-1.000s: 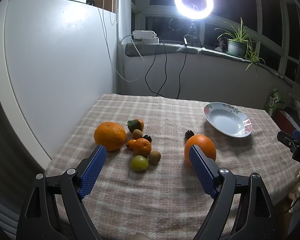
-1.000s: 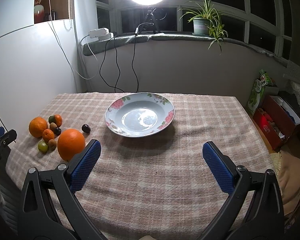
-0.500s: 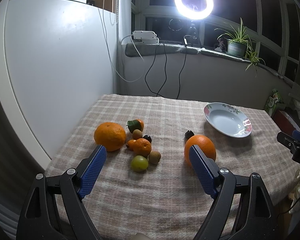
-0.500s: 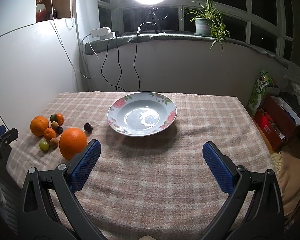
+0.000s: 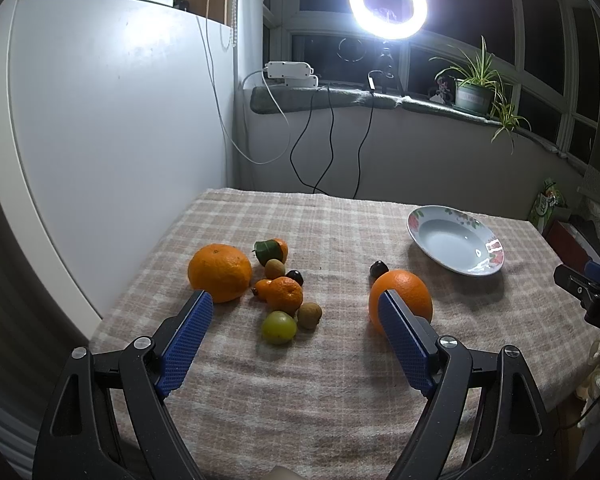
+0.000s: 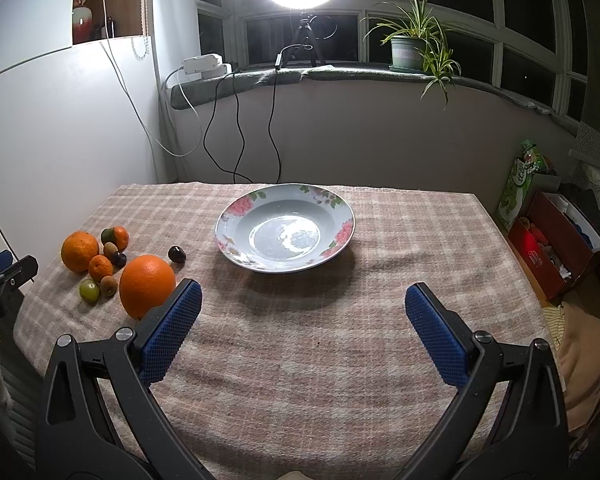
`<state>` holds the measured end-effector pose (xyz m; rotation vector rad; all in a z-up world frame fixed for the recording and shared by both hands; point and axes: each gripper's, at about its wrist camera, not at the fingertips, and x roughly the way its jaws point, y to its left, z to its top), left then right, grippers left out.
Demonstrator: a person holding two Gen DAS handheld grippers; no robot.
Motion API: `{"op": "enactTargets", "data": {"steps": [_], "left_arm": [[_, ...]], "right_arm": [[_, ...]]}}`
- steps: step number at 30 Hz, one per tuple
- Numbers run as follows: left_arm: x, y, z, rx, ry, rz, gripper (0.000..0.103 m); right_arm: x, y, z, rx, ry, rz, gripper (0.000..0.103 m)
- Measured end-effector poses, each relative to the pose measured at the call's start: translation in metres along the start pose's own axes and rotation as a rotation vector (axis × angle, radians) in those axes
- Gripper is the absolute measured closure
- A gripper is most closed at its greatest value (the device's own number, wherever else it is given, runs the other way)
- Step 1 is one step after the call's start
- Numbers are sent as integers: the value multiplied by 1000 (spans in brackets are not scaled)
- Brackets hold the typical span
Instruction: Organize fruits
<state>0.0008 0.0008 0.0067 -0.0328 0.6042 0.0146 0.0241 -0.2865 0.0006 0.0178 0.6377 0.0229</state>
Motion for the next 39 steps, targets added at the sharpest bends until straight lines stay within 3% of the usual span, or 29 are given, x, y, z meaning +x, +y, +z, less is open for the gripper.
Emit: {"op": "enactTargets", "data": {"steps": [26,39], "left_arm": [[3,-1,-2,-1,7,-6,18],[12,-1,-7,-6,29,-40,18]], "right_arm": [[5,1,-2,-2,20,19,0],[14,6,-4,-17,39,73,0]]}}
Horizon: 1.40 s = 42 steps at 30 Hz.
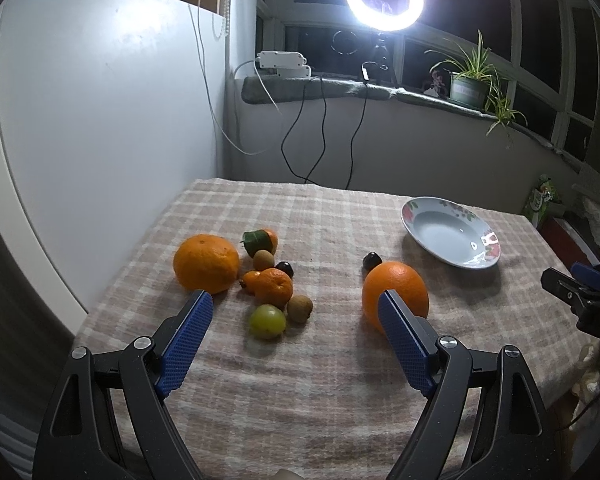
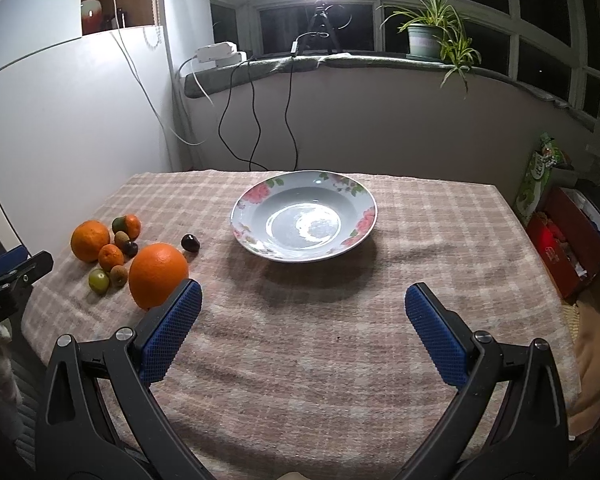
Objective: Organize fruits
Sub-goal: 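Move the right tool to the large orange and close its fingers on it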
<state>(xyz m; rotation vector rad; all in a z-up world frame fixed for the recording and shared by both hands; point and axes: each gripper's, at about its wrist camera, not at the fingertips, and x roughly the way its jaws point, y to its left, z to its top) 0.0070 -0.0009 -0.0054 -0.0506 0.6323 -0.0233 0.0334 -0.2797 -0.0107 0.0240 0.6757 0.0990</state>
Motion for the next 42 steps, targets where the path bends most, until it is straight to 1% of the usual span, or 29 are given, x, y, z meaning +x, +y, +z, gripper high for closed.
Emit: {"op": "enactTargets", "data": {"steps": [2,5,7,12,16,19,22,29,34,42], "left_arm": [[1,0,-1,-6,7,-14,19],[6,4,-2,-35,28,-64,19],[10,8,-4,-64,47,-107,19],[18,9,-9,-123,86,-206,21],[31,6,-13,-157,132,-285,25],[37,3,-14,-169,155,-334,28],[42,-3,-15,-161,170,-372,30],[59,-19,-17,-129,216,-423,31],[72,-25,-17,-121,236,-432,31],[90,-28,-13,-118,255,-447,31]], "right_arm": [[2,1,0,-2,2,18,0],[6,3,0,-4,12,47,0],[11,4,0,0,26,83,0],[25,12,1,17,66,184,0],[42,23,3,29,118,293,5],[58,30,3,58,172,377,9],[75,37,5,81,220,434,9],[109,52,10,123,312,514,9],[130,64,11,124,363,530,9],[155,70,9,165,432,577,9]]}}
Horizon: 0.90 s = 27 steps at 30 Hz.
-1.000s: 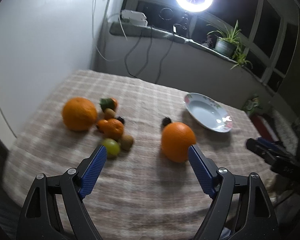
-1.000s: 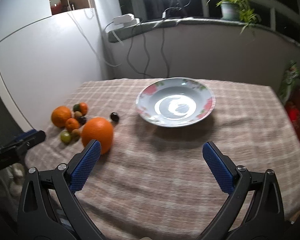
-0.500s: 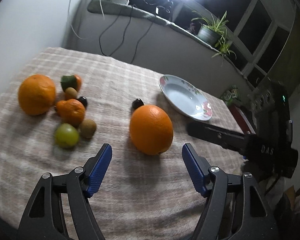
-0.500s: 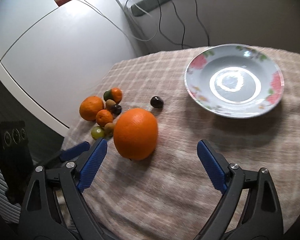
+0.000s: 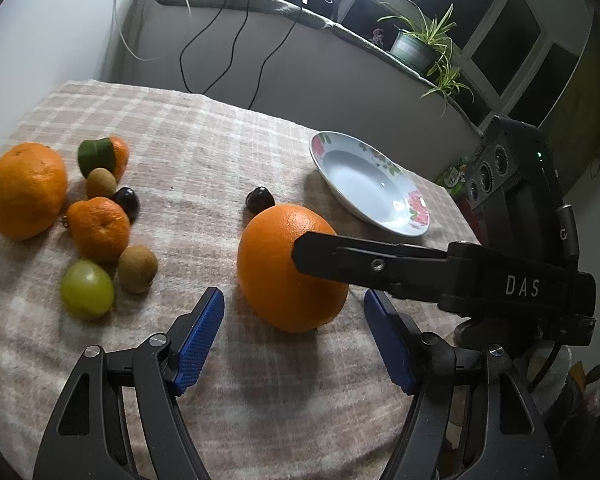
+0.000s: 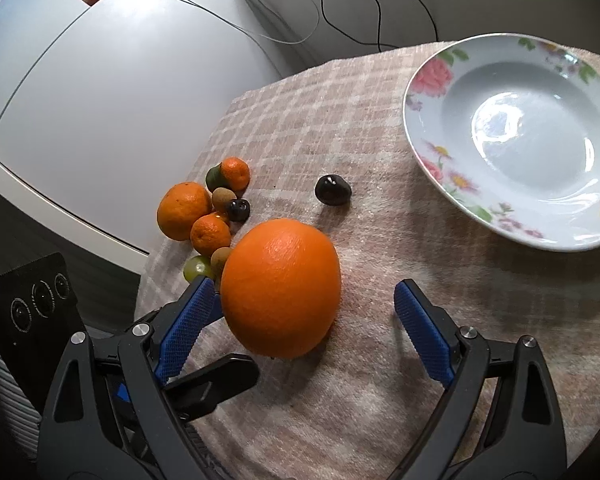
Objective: Organize fruits
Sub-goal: 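Move the right tool to the large orange and close its fingers on it, then carry the large orange with the right tool onto the white plate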
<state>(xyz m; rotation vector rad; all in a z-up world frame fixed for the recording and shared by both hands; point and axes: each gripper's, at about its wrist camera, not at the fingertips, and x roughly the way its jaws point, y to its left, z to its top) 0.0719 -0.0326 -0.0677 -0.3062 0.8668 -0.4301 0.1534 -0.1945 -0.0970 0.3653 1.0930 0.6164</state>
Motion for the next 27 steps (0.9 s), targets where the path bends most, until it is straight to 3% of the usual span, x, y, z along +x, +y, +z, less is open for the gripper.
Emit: {"op": "enactTargets", "data": {"steps": [5,10,13,27], "left_arm": [[9,0,4,2,13,-5,31],[16,4,5,-15,25,-8,31],[18,7,4,-23,28,-5,37],[16,-5,11,14,9,1,38]], "right_arm": [[11,-3,5,24,36,48,14],[10,-2,6,33,65,99,26],[15,2,5,21,81,115,32],[-7,4,4,-2,41,91,33]]}}
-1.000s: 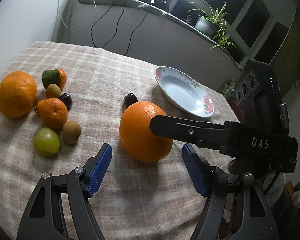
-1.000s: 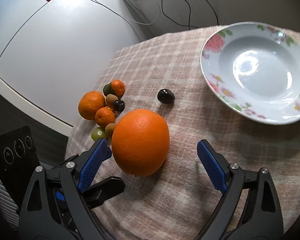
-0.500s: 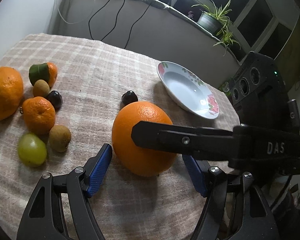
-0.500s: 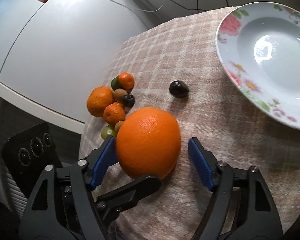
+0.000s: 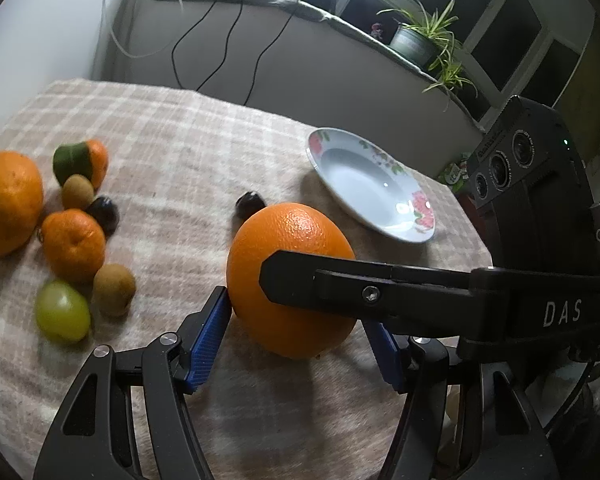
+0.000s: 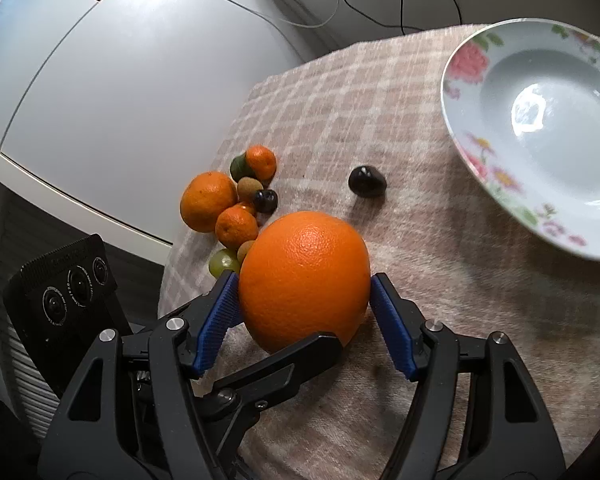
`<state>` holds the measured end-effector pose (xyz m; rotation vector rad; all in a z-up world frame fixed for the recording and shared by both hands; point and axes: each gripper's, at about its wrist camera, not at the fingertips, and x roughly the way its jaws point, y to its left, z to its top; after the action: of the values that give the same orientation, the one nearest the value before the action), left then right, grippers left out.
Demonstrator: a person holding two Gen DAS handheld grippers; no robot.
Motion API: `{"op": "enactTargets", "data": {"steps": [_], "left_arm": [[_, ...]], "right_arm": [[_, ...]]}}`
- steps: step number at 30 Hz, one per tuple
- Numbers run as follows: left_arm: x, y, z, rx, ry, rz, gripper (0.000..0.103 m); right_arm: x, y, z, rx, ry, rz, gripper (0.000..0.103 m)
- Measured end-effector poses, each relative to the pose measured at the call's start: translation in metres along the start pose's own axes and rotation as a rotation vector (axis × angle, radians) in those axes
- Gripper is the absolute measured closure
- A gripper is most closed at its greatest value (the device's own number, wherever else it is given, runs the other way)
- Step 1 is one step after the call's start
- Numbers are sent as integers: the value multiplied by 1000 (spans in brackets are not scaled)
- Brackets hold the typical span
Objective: Organize fruits
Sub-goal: 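Carry the large orange with the right tool onto the white plate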
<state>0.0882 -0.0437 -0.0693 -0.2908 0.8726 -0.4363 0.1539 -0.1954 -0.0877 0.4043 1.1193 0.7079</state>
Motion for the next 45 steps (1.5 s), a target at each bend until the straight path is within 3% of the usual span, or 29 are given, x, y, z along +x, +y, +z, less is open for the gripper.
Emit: {"op": "enactTargets", "data": {"steps": [9,21,36,45], "left_arm": [[11,-30,24,64,-27,-25,38],[51,-65,54,111,-12,-68,38],[109,-74,85,113,26,-66,38],[124,-74,90,109,47,-50,37]], "right_arm": [[-42,-11,16,-16,-72,-31,33],[-82,-53,39,28,-139,-80,33],[-75,-104,78,94,-140,-87,33],[-65,-117,90,103,-126,-108,33]]}}
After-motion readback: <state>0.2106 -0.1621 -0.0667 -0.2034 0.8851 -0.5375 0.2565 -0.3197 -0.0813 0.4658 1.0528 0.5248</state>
